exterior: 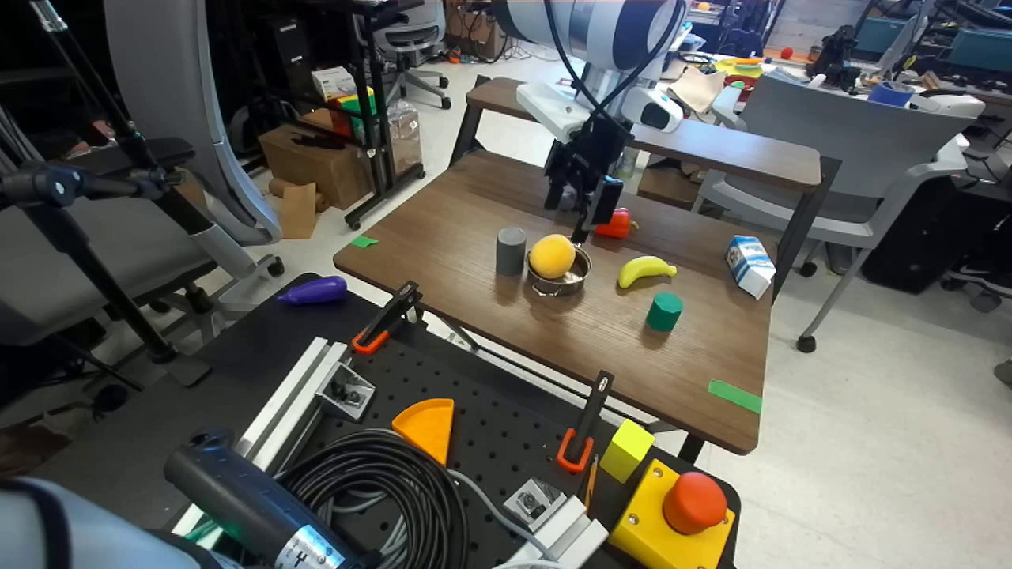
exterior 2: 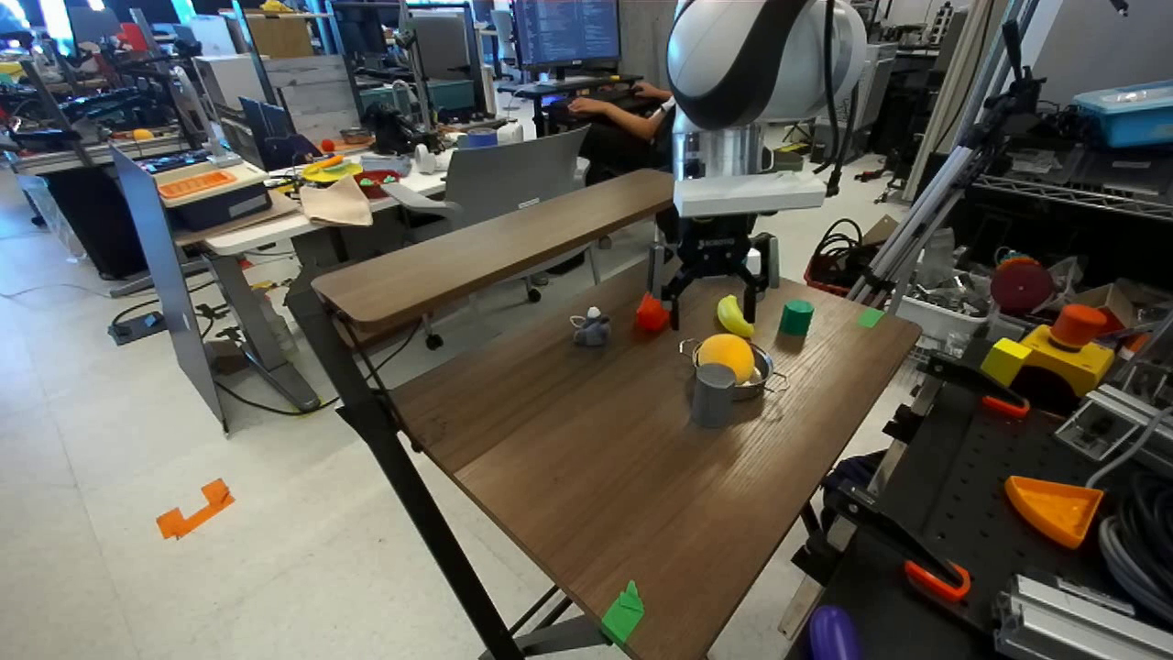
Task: Put the yellow plush toy in the silver pot
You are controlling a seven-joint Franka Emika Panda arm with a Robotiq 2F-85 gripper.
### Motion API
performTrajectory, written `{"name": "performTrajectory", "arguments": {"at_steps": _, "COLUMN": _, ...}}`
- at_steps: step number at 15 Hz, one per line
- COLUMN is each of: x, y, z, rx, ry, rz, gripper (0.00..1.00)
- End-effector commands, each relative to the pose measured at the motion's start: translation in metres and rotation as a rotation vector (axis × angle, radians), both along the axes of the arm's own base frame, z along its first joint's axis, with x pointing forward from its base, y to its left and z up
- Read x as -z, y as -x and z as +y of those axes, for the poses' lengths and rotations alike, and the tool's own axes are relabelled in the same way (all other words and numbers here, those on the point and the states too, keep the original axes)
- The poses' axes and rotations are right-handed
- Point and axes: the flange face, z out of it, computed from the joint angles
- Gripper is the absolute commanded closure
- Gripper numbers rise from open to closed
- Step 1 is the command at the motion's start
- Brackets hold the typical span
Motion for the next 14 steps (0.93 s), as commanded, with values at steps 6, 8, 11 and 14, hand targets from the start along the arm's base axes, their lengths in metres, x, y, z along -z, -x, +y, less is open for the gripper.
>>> {"name": "performTrajectory", "arguments": {"at_steps": 6, "x": -0.037, "y": -0.018, "z": -0.002, "rx": 0.026, "ry": -0.065, "rz": -0.074, "gripper": 0.00}}
{"name": "performTrajectory", "arguments": {"at_steps": 8, "x": -0.056, "y": -0.015, "z": -0.003, "rx": 0.031, "ry": -0.092, "rz": -0.105, "gripper": 0.00}}
{"name": "performTrajectory", "arguments": {"at_steps": 11, "x": -0.049, "y": -0.022, "z": -0.003, "rx": 0.031, "ry": -0.062, "rz": -0.094, "gripper": 0.00}}
{"name": "performTrajectory", "arguments": {"at_steps": 14, "x": -0.054, "y": -0.019, "z": -0.003, "rx": 0.031, "ry": -0.064, "rz": -0.097, "gripper": 0.00}}
